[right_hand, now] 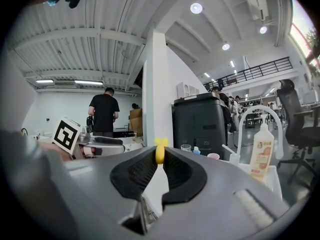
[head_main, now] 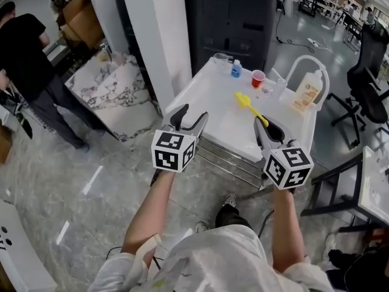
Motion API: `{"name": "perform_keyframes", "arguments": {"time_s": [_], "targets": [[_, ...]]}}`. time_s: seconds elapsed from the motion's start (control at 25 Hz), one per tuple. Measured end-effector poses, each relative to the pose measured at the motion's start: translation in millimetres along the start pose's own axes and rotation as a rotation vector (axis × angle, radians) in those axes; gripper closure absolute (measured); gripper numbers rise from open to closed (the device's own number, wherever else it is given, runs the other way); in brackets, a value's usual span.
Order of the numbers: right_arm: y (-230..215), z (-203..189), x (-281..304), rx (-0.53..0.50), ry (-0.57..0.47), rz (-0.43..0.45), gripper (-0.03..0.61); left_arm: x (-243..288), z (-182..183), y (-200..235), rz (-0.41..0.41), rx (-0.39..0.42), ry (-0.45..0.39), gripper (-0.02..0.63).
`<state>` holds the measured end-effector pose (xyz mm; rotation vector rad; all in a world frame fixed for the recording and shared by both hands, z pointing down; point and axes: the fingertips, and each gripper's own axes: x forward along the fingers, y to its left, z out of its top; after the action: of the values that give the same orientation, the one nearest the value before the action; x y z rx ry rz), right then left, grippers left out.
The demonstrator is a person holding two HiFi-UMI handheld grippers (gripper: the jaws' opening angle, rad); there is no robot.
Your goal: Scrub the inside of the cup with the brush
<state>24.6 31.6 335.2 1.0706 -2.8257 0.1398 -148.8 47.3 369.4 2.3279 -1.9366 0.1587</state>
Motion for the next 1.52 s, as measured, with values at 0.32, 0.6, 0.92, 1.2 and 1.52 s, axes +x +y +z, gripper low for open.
{"name": "perform_keyframes", "arguments": {"time_s": [0.32,0.6,0.92,1.2,1.52], "targets": [[-48,4,25,0.006,-0.015,-0.035,0.543,58,6,-2,-0.038,0.028,-0.005,0.341],[-111,11,70,0.019,-0.017,-0.068,0.543,142,14,-1,-0.088,0.045,0.005,0.341],[-184,14,108,0.043,-0.001,-0.1,0.543,226,20,-16,-0.143,0.058,0.026,0.328],[-230,23,132,0.063,-0.031,-0.117,0.543,278,25,-24,-0.157,0.08,0.049,0.328],[-270,23,146,0.098,-0.05,-0.133,0.543,321,41,-38,-0.179,0.121,0.05,0.328]]}}
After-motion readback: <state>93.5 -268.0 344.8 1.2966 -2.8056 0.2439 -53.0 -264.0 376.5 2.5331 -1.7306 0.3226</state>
